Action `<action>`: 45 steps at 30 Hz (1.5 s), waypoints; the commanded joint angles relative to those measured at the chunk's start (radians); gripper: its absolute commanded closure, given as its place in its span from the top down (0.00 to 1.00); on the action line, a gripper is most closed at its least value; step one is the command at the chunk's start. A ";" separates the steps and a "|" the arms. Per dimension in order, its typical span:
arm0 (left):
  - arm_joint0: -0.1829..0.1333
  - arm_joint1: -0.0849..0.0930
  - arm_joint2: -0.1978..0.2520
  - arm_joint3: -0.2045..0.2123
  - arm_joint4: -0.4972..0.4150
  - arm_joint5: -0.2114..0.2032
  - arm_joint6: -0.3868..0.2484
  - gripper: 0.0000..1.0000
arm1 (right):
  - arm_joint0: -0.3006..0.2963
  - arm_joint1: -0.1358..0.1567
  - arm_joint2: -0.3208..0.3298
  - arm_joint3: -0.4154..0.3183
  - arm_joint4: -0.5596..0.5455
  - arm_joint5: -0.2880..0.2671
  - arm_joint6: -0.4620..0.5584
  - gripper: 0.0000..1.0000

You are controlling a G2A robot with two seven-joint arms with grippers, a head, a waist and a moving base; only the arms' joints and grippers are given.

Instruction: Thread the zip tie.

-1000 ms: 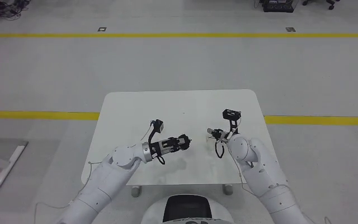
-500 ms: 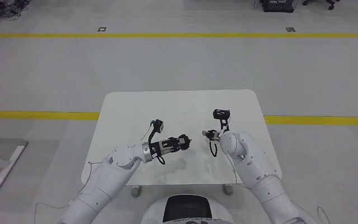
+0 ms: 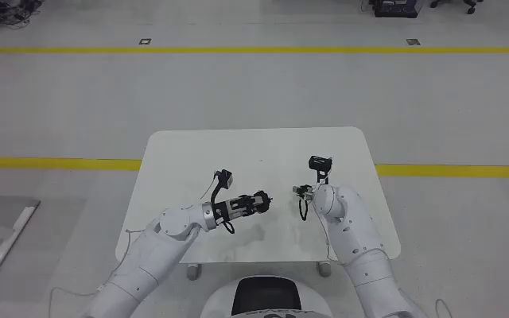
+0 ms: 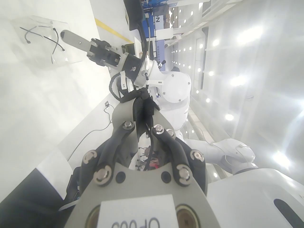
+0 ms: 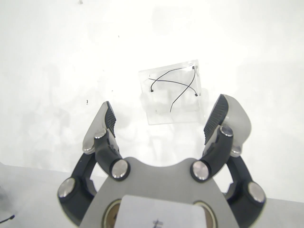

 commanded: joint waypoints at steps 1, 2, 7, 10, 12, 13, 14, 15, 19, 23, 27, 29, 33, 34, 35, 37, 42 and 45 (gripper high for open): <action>0.000 0.000 0.000 0.000 0.000 0.000 0.000 0.00 | 0.001 0.001 -0.004 0.001 0.002 0.000 0.001 1.00; 0.000 0.000 0.000 0.000 0.000 0.000 0.000 0.00 | 0.001 0.001 -0.004 0.001 0.002 0.000 0.001 1.00; 0.000 0.000 0.000 0.000 0.000 0.000 0.000 0.00 | -0.006 0.001 -0.009 0.013 0.010 -0.001 -0.026 1.00; 0.000 0.000 0.000 0.000 0.000 0.000 0.000 0.00 | 0.001 -0.001 -0.017 0.024 0.027 0.000 -0.019 1.00; 0.000 0.000 0.000 0.000 0.000 0.000 0.000 0.00 | 0.007 -0.003 -0.021 0.033 0.032 0.000 -0.012 1.00; 0.000 0.000 0.000 0.000 0.000 0.000 0.000 0.00 | 0.010 -0.006 -0.024 0.039 0.036 0.000 -0.005 1.00; 0.000 0.000 0.000 0.000 0.000 0.000 0.000 0.00 | 0.013 -0.008 -0.024 0.043 0.037 0.000 0.000 1.00; 0.000 0.000 0.000 0.000 0.000 0.000 0.000 0.00 | 0.015 -0.010 -0.024 0.047 0.036 0.000 0.003 1.00; 0.000 0.000 0.000 0.000 0.000 0.000 0.000 0.00 | 0.021 -0.025 -0.001 0.067 0.023 0.000 0.022 1.00; 0.000 0.000 0.000 0.000 0.000 0.000 0.000 0.00 | 0.034 -0.044 0.017 0.096 -0.001 0.000 0.025 1.00; 0.000 0.000 0.000 0.000 0.000 0.000 0.000 0.00 | 0.046 -0.060 0.032 0.121 -0.014 0.000 0.017 1.00; 0.000 0.000 0.000 0.000 0.000 0.000 0.000 0.00 | 0.051 -0.066 0.037 0.132 -0.018 0.000 0.016 1.00; 0.000 0.000 0.000 0.000 0.000 0.000 0.000 0.00 | 0.065 -0.078 0.051 0.164 -0.034 0.000 0.015 1.00; 0.000 0.000 0.000 0.000 0.000 0.000 0.000 0.00 | 0.068 -0.080 0.055 0.171 -0.039 0.000 0.016 1.00; 0.000 0.000 0.000 0.000 0.000 0.000 0.000 0.00 | 0.071 -0.083 0.059 0.177 -0.044 0.000 0.017 1.00; 0.000 0.000 0.000 0.000 0.000 0.000 0.000 0.00 | 0.077 -0.089 0.069 0.191 -0.057 0.000 0.017 1.00; 0.000 0.000 0.000 0.000 0.000 0.000 0.000 0.00 | 0.088 -0.105 0.087 0.210 -0.080 0.000 0.015 0.98; 0.000 0.000 0.000 0.000 0.000 0.000 0.000 0.00 | 0.094 -0.113 0.093 0.222 -0.090 0.000 0.009 0.92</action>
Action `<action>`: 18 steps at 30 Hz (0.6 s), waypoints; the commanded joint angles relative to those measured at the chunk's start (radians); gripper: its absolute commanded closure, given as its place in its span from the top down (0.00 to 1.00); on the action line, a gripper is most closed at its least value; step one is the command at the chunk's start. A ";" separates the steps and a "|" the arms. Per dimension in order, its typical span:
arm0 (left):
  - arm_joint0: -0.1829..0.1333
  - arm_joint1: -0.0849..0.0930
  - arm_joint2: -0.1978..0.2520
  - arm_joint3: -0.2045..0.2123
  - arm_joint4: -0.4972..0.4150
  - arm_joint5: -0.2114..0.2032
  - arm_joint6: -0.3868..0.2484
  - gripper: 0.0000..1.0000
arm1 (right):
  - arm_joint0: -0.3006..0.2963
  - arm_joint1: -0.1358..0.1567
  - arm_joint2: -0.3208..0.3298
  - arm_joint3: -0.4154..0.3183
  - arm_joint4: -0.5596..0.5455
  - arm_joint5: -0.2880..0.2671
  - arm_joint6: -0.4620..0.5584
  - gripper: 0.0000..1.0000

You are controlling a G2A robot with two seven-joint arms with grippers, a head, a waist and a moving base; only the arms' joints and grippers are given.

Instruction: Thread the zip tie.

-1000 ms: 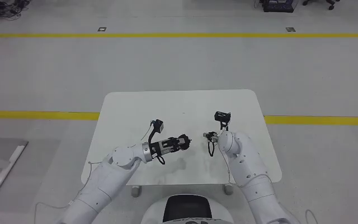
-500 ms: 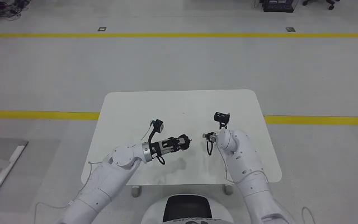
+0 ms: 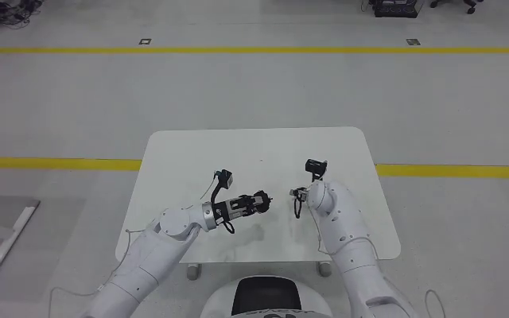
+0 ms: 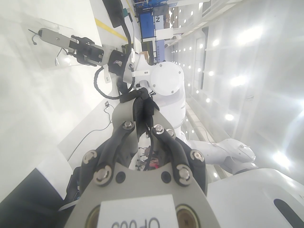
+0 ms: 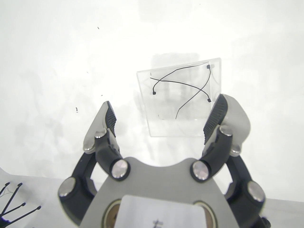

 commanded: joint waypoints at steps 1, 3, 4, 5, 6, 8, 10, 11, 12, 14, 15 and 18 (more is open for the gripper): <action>0.000 0.000 0.000 0.000 0.000 0.000 0.000 0.00 | 0.005 -0.005 0.002 0.009 -0.005 0.000 -0.005 0.86; 0.000 0.000 0.000 0.000 0.000 0.000 0.000 0.00 | 0.005 -0.009 0.001 0.010 -0.002 0.000 -0.017 0.74; 0.000 0.000 0.000 0.000 0.000 0.000 0.000 0.00 | 0.004 -0.011 0.001 0.007 0.000 0.000 -0.023 0.69; 0.000 0.000 0.000 0.000 0.000 0.000 0.000 0.00 | -0.002 -0.012 0.000 -0.003 0.006 0.000 -0.031 0.64; 0.000 0.000 0.000 0.000 0.000 0.000 0.000 0.00 | -0.007 -0.012 0.000 -0.015 0.009 0.000 -0.036 0.58; 0.000 0.000 0.000 0.000 0.000 0.000 0.000 0.00 | -0.027 -0.010 -0.002 -0.050 0.017 -0.006 -0.044 0.58; 0.000 0.000 0.000 0.000 0.000 0.000 0.000 0.00 | -0.050 -0.006 0.003 -0.090 0.020 -0.017 -0.049 0.60; 0.000 0.000 0.000 0.000 0.000 0.000 0.000 0.00 | -0.062 -0.004 0.006 -0.108 0.018 -0.021 -0.048 0.60; 0.000 0.000 0.000 0.000 0.000 0.000 0.000 0.00 | -0.076 -0.001 0.010 -0.134 0.013 -0.028 -0.045 0.60; 0.000 0.000 0.000 0.000 0.000 0.000 0.000 0.00 | -0.096 0.005 0.017 -0.170 0.006 -0.051 -0.033 0.61; 0.000 0.000 0.000 0.000 0.000 0.000 0.000 0.00 | -0.108 0.009 0.021 -0.192 -0.001 -0.070 -0.027 0.62; 0.000 0.000 0.000 0.000 0.000 0.000 0.000 0.00 | -0.124 0.018 0.030 -0.223 -0.013 -0.121 -0.003 0.55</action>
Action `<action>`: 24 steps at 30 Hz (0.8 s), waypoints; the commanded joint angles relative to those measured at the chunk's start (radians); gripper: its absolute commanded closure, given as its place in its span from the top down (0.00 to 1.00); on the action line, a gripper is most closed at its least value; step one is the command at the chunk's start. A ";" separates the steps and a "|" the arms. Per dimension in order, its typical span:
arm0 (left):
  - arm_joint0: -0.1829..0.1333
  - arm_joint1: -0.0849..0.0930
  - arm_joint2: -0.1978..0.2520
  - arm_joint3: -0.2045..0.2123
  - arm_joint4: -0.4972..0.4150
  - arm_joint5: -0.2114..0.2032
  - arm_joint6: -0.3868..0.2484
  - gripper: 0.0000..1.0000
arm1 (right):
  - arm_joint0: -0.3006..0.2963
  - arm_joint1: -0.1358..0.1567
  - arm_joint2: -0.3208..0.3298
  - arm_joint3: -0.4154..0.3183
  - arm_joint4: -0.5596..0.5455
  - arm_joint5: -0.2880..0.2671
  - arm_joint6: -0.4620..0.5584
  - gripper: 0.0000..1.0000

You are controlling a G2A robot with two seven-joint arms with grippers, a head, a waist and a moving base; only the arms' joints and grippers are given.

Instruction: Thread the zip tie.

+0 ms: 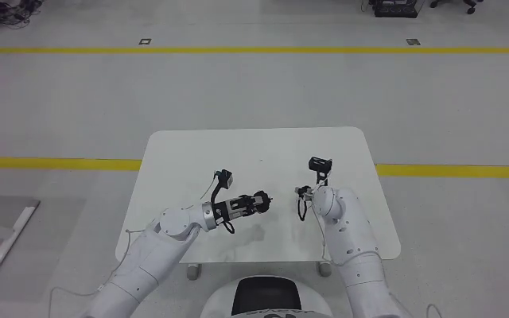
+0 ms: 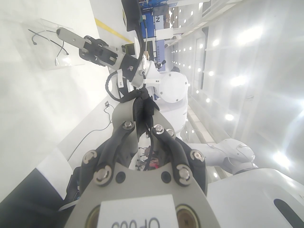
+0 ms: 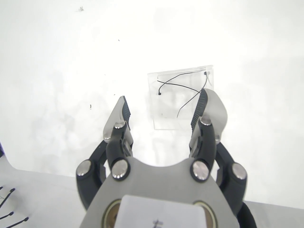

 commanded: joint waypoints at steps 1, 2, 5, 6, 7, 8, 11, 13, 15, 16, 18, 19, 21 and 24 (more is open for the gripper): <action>0.000 0.000 0.000 0.000 0.000 0.000 0.000 0.00 | -0.008 0.007 0.008 -0.016 0.003 -0.051 0.025 0.49; 0.000 0.000 0.000 0.000 0.000 0.000 0.000 0.00 | -0.009 0.010 0.014 -0.021 0.008 -0.071 0.037 0.48; 0.000 0.000 0.000 0.000 0.000 0.000 0.000 0.00 | -0.009 0.019 0.036 -0.029 0.032 -0.118 0.069 0.45; 0.000 0.000 0.000 0.000 0.000 0.000 0.000 0.00 | -0.007 0.022 0.042 -0.030 0.038 -0.128 0.076 0.44; 0.000 0.000 0.000 0.000 0.000 0.000 0.000 0.00 | -0.005 0.025 0.047 -0.030 0.044 -0.139 0.087 0.44; 0.000 0.000 0.000 0.000 0.000 0.000 0.000 0.00 | -0.001 0.027 0.050 -0.028 0.046 -0.147 0.098 0.44; 0.000 0.000 0.000 0.000 0.000 0.000 0.000 0.00 | 0.013 0.034 0.059 -0.017 0.056 -0.152 0.135 0.44; 0.000 0.000 0.000 0.000 0.000 0.000 0.000 0.00 | 0.026 0.036 0.061 -0.007 0.061 -0.145 0.152 0.43; 0.000 0.000 0.000 0.000 0.000 0.000 0.000 0.00 | 0.039 0.039 0.059 0.012 0.064 -0.134 0.165 0.41; 0.000 0.000 0.000 0.000 0.000 0.000 0.000 0.00 | 0.045 0.040 0.056 0.021 0.064 -0.131 0.167 0.40; 0.000 0.000 0.000 0.000 0.000 0.000 0.000 0.00 | 0.057 0.042 0.050 0.043 0.068 -0.130 0.171 0.40; 0.000 0.000 0.000 0.000 0.000 0.000 0.000 0.00 | 0.063 0.043 0.048 0.054 0.071 -0.130 0.173 0.40; 0.000 0.000 0.000 0.000 0.000 0.000 0.000 0.00 | 0.077 0.045 0.046 0.079 0.079 -0.124 0.177 0.40; 0.000 0.000 0.000 0.000 0.000 0.000 0.000 0.00 | 0.097 0.047 0.040 0.113 0.081 -0.100 0.184 0.39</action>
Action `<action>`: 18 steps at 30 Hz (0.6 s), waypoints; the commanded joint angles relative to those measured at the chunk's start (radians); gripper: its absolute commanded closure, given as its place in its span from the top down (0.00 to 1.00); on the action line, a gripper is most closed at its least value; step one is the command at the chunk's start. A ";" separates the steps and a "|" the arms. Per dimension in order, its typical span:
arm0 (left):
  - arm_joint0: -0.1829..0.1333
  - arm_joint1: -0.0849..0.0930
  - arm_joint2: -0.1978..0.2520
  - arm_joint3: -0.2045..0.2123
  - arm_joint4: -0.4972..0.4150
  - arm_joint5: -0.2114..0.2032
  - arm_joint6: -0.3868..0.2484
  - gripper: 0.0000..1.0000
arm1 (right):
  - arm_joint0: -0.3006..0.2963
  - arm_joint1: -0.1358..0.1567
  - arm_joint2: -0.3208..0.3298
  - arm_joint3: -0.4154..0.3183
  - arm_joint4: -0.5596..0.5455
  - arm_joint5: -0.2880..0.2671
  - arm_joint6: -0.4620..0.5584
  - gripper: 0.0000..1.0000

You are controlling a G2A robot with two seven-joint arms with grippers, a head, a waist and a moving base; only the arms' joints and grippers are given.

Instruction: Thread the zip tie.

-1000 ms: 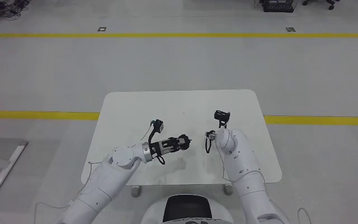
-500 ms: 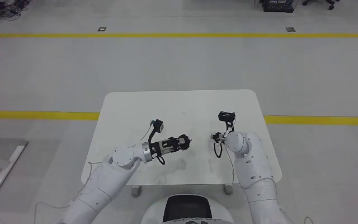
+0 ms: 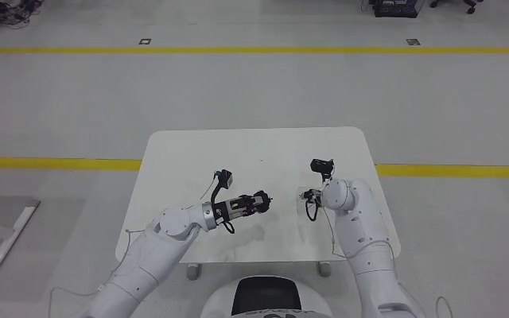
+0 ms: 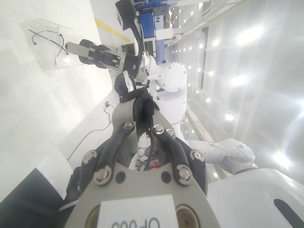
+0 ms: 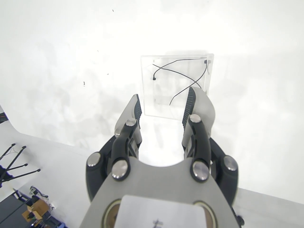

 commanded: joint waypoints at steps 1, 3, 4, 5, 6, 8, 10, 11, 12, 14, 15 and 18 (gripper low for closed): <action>0.000 0.000 0.000 0.000 0.000 0.000 0.000 0.00 | 0.012 0.001 -0.008 0.021 0.000 0.018 0.002 0.39; 0.000 0.000 0.000 0.000 0.000 0.000 0.000 0.00 | 0.021 0.001 -0.019 0.036 -0.005 0.040 -0.005 0.38; 0.000 0.000 0.000 0.000 0.000 0.000 0.000 0.00 | 0.025 0.000 -0.028 0.047 -0.011 0.054 -0.012 0.38; 0.000 0.000 0.000 0.000 0.000 0.000 0.000 0.00 | 0.029 -0.001 -0.035 0.055 -0.012 0.065 -0.018 0.38; 0.000 0.000 0.000 0.000 0.000 0.000 0.000 0.00 | 0.033 -0.001 -0.040 0.063 -0.013 0.074 -0.024 0.37; 0.000 0.000 0.000 0.000 0.000 0.000 0.000 0.00 | 0.043 -0.002 -0.054 0.082 -0.016 0.094 -0.035 0.36; 0.000 0.000 0.000 0.000 0.000 0.000 0.000 0.00 | 0.049 -0.003 -0.068 0.095 -0.023 0.119 -0.053 0.36; 0.000 0.000 0.000 0.000 0.000 0.000 0.000 0.00 | 0.050 -0.004 -0.075 0.099 -0.026 0.132 -0.061 0.36; 0.000 0.000 0.000 0.000 0.000 0.000 0.000 0.00 | 0.051 -0.005 -0.083 0.104 -0.029 0.141 -0.064 0.36; 0.000 0.000 0.000 0.000 0.000 0.000 0.000 0.00 | 0.056 -0.006 -0.096 0.116 -0.036 0.164 -0.071 0.37; 0.000 0.000 0.000 0.000 0.000 0.000 0.000 0.00 | 0.059 -0.007 -0.102 0.122 -0.036 0.172 -0.074 0.38; 0.000 0.000 0.000 0.000 0.000 0.000 0.000 0.00 | 0.067 -0.008 -0.115 0.138 -0.038 0.193 -0.085 0.38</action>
